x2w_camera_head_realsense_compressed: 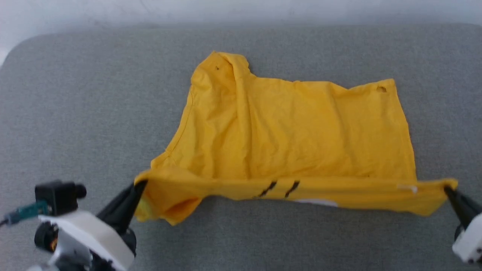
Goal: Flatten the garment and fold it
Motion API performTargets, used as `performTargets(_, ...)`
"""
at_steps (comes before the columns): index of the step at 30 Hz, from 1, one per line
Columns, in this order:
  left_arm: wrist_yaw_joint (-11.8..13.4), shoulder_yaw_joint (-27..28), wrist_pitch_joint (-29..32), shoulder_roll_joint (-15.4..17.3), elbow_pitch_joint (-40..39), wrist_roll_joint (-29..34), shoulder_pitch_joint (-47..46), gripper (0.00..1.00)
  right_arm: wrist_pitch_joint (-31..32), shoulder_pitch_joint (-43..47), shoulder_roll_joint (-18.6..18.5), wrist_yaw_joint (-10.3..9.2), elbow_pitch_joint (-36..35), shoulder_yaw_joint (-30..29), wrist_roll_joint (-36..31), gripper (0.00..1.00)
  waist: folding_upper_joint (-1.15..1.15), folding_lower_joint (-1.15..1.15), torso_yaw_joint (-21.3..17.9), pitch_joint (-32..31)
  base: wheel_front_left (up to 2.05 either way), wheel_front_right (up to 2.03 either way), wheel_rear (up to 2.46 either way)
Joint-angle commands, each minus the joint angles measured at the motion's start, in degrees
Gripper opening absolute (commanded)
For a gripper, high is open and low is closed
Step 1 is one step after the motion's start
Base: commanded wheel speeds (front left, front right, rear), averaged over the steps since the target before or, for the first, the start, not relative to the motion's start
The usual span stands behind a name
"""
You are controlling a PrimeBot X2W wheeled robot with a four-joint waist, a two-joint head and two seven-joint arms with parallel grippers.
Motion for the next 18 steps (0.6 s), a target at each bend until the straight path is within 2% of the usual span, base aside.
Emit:
performTargets(1,-0.7,-0.2,-0.9,0.4,1.0,1.0,-3.2,0.0,-0.8,-2.9,-1.1,-0.12,0.3,0.6,-0.6,0.0,0.0,-0.01,-0.9,2.7,0.0,0.0,0.0)
performTargets(4,-1.8,-0.8,-2.3,1.1,3.6,3.1,-8.6,0.0,-2.0,-7.6,-3.0,-0.12,1.7,1.7,-1.7,0.0,0.0,-0.01,-1.4,5.0,0.0,0.0,0.0)
performTargets(18,-4.8,-6.8,-7.0,0.6,17.0,5.6,-25.5,0.0,-4.1,-21.1,-6.5,-0.12,10.6,7.2,-3.6,0.0,0.0,-0.01,-2.7,13.1,0.0,0.0,0.0)
